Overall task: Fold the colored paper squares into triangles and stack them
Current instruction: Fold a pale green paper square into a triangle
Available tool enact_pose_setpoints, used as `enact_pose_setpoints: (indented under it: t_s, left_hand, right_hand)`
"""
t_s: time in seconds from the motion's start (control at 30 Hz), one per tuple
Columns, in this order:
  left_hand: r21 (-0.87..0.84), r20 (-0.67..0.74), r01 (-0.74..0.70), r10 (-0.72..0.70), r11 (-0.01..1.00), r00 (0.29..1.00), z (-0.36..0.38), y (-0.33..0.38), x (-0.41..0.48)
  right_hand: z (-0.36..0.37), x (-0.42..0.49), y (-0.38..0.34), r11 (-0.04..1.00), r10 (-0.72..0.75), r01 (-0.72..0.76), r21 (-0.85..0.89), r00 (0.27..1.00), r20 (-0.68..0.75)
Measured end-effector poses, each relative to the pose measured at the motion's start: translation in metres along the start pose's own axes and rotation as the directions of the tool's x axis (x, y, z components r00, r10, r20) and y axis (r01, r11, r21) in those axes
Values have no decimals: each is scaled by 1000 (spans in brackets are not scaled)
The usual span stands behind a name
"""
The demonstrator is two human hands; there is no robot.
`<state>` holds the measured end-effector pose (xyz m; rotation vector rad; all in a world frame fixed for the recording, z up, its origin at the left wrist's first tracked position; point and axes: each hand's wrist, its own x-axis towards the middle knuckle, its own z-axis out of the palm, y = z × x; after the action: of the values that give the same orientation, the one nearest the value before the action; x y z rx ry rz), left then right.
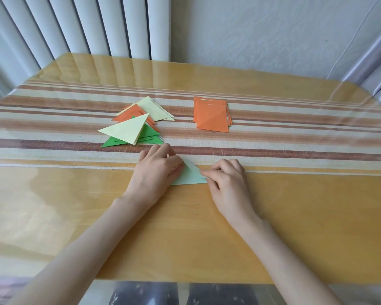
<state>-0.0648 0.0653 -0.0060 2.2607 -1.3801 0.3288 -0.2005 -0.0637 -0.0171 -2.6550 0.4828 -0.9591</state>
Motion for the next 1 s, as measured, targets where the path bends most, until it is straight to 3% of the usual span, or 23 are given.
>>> enact_pose_setpoints:
  t_s: [0.2,0.37,0.63,1.0]
  left_hand:
    - [-1,21,76,-76,997,997,0,7,-1]
    - [138,62,-169,161,976,985,-2,8,-3]
    - [196,112,-180,160,964,981,-3,13,-6]
    - [209,219,-81,35,974,975,-9,27,-14]
  right_hand:
    - [-8,-5,0,989,-93,102,-109,992,84]
    - [-22,-13,-11,977,-65,111,-184,969,238]
    - [-15,2,-24,968,24,58,-245,948,317]
    - [-34,-10,1,926,-86,204,-319,934,347]
